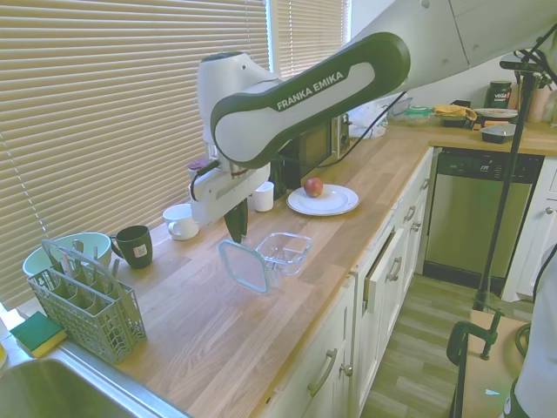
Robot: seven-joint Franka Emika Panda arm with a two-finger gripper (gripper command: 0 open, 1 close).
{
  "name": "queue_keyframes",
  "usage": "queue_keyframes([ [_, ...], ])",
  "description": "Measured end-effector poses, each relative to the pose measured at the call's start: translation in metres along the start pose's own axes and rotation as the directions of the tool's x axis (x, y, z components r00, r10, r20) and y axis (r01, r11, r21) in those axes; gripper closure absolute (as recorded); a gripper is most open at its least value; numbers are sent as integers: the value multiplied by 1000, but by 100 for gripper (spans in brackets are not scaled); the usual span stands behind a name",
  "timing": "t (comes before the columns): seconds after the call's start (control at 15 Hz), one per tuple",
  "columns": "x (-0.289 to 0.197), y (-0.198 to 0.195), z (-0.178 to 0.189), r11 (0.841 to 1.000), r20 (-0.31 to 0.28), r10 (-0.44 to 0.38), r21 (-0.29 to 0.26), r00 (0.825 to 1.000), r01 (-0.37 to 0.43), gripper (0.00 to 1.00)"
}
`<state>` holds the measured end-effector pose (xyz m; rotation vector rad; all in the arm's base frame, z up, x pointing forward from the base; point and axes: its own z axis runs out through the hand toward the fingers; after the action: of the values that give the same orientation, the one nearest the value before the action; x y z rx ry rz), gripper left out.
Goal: Cover the lid of the food container
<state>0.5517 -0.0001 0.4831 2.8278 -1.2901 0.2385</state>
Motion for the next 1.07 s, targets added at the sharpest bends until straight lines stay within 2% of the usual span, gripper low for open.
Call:
queue_keyframes([
  [0.53,17,17,-3,999,-1,41,6,999,-41,100],
  [1.07,39,58,-1,999,2,49,6,999,-49,100],
])
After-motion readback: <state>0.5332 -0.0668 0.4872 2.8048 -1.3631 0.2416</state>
